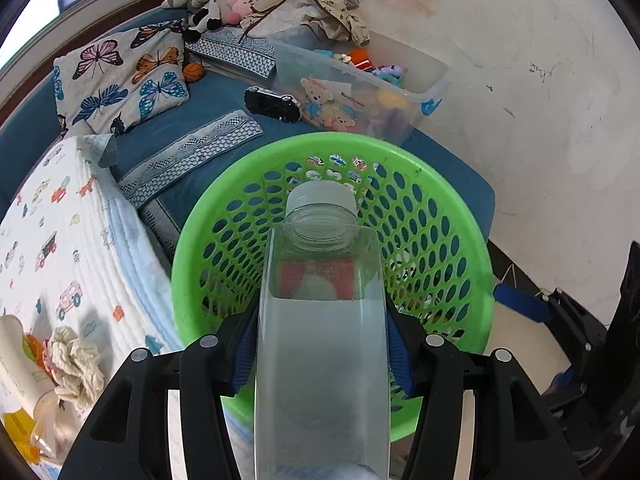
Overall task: Collect trash
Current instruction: 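Lower the clear bottle into the green basket and open the left gripper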
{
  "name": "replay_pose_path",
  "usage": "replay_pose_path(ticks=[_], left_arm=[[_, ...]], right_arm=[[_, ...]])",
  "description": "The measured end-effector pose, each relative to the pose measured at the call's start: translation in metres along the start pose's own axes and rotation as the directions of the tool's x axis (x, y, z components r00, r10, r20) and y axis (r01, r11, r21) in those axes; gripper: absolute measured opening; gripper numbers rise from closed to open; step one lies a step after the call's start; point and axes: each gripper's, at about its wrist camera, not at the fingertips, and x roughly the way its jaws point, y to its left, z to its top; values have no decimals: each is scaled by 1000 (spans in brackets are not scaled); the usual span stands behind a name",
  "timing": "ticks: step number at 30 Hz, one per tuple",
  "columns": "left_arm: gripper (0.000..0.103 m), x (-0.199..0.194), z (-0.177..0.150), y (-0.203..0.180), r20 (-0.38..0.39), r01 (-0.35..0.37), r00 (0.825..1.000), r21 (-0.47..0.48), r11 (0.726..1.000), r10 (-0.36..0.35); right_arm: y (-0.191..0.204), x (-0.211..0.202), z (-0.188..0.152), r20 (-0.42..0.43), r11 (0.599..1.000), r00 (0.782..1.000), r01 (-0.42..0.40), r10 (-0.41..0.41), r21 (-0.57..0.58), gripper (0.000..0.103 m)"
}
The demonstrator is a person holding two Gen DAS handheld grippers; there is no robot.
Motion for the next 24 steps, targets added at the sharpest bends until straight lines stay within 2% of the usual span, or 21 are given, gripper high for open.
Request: replay_pose_path(ticks=[3,5,7,10,15,24], left_arm=[[53,4,6,-5,-2,11,1000,-7,1000,-11],[54,6,9,-4,5,50,999,-36,998,-50],[70,5,11,-3,29,73,997,-58,996,-72],[70,-1,9,-3,69,100,993,-63,993,-96],[70,-19,-3,4,111,91,990,-74,993,-82],[70,-72,-62,42,197,42,980,-141,989,-14]], right_arm=[[-2,-2,-1,3,1000,1000,1,-1,7,81],[-5,-2,-2,3,1000,1000,1,-1,14,81],[-5,-2,-3,1,1000,1000,1,-1,17,81],[-5,-1,-4,-2,1000,1000,2,-2,18,81],[0,-4,-3,2,1000,1000,-7,7,14,81],[32,-8,-1,12,998,999,-39,40,-41,82]])
